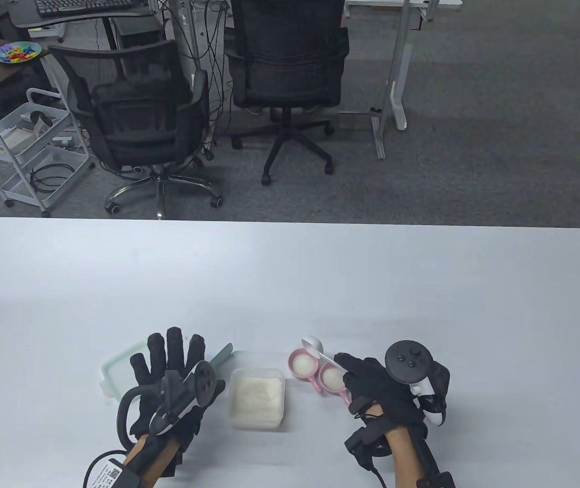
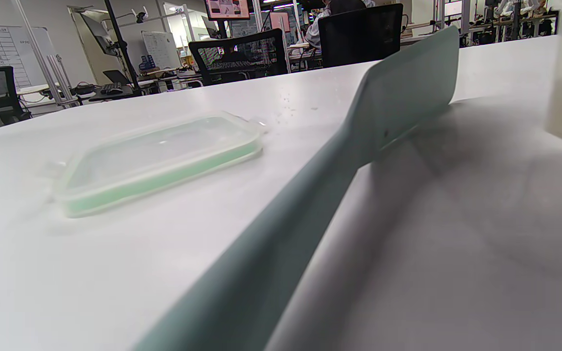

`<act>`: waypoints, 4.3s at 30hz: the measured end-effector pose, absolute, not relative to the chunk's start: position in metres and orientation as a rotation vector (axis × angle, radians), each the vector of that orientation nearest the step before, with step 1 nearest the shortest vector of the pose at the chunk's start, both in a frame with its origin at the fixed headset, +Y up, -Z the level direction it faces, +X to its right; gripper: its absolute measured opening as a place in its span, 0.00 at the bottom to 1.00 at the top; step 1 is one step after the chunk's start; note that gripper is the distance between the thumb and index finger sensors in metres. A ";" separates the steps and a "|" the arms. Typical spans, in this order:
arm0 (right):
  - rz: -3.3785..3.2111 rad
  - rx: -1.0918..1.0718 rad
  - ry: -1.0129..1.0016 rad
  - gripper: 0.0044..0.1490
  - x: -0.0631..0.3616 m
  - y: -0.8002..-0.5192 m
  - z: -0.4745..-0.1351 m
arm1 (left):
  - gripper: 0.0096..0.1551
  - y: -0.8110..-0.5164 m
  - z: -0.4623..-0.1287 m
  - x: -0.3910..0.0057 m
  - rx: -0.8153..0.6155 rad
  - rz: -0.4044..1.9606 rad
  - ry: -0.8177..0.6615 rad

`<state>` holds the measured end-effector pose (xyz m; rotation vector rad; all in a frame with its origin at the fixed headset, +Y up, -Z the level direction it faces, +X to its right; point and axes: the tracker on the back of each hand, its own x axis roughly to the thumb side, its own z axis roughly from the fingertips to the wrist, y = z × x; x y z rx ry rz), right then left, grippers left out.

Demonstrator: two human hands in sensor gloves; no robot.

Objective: Scoop white sugar with coffee spoon and level it off using dessert spatula

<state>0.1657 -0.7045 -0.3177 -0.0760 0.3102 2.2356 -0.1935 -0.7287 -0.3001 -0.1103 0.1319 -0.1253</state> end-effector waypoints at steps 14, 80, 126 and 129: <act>2.215 -0.147 0.120 0.31 0.171 -0.694 -0.312 | 0.58 -0.730 -0.300 -0.193 -0.127 -0.124 0.126; 2.711 0.102 0.093 0.66 0.114 -0.694 -0.302 | 0.58 -0.702 -0.314 -0.243 -0.210 0.177 -0.088; 2.279 0.234 0.152 0.59 0.101 -0.706 -0.305 | 0.71 -0.686 -0.306 -0.223 -0.057 0.286 -0.302; 2.154 0.316 0.186 0.57 0.085 -0.712 -0.304 | 0.70 -0.691 -0.299 -0.189 -0.079 0.231 -0.390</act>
